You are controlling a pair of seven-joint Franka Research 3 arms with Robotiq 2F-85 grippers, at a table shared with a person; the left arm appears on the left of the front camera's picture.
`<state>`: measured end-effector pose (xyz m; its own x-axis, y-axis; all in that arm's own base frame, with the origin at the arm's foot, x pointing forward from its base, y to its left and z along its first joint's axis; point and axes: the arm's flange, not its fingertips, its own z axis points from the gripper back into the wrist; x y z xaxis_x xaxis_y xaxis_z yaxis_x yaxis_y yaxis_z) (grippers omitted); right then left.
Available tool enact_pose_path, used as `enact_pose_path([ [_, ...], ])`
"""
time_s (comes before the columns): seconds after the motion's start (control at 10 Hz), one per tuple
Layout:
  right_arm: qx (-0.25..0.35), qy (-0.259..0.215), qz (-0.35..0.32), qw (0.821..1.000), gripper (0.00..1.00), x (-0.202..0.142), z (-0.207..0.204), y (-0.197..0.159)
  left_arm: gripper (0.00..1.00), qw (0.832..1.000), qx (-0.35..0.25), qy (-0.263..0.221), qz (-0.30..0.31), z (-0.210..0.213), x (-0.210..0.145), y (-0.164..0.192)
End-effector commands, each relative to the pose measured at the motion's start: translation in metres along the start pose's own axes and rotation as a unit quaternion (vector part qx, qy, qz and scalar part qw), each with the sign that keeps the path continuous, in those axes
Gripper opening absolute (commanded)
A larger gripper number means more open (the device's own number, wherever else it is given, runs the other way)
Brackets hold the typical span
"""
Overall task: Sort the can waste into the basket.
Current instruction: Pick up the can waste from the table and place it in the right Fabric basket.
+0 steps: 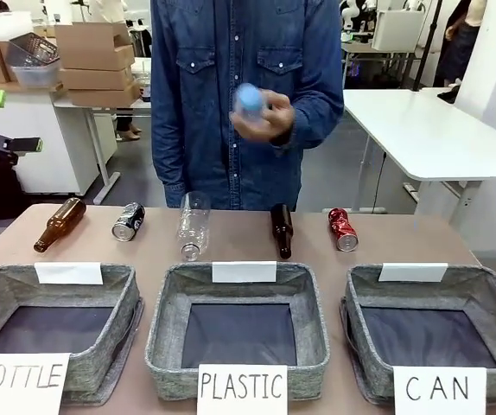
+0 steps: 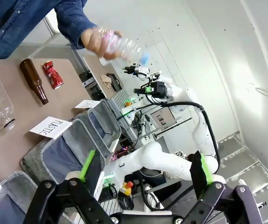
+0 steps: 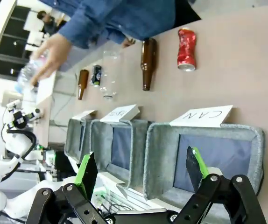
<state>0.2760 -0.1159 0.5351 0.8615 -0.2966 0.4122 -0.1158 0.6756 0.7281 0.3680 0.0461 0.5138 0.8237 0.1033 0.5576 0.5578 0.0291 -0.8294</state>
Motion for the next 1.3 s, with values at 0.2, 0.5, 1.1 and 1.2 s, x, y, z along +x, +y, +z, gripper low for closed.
enact_pose_path([
  [0.2, -0.1, 0.02, 0.026, 0.994, 1.0, 0.033, -0.077, 0.03, 1.0, 1.0, -0.011, -0.005, -0.014, -0.001, 0.001, -0.001],
  [0.5, -0.217, 0.021, 0.022, 0.976, 1.0, 0.1, -0.179, 0.028, 1.0, 1.0, -0.011, -0.005, -0.014, -0.001, 0.001, -0.001],
  [1.1, -0.214, 0.058, 0.049, 0.974, 1.0, 0.091, -0.22, 0.019, 1.0, 1.0, -0.011, -0.005, -0.014, -0.001, 0.001, -0.001],
  [1.2, -0.146, 0.076, 0.069, 0.984, 1.0, 0.085, -0.202, 0.009, 1.0, 1.0, -0.011, -0.005, -0.014, -0.001, 0.001, -0.001],
])
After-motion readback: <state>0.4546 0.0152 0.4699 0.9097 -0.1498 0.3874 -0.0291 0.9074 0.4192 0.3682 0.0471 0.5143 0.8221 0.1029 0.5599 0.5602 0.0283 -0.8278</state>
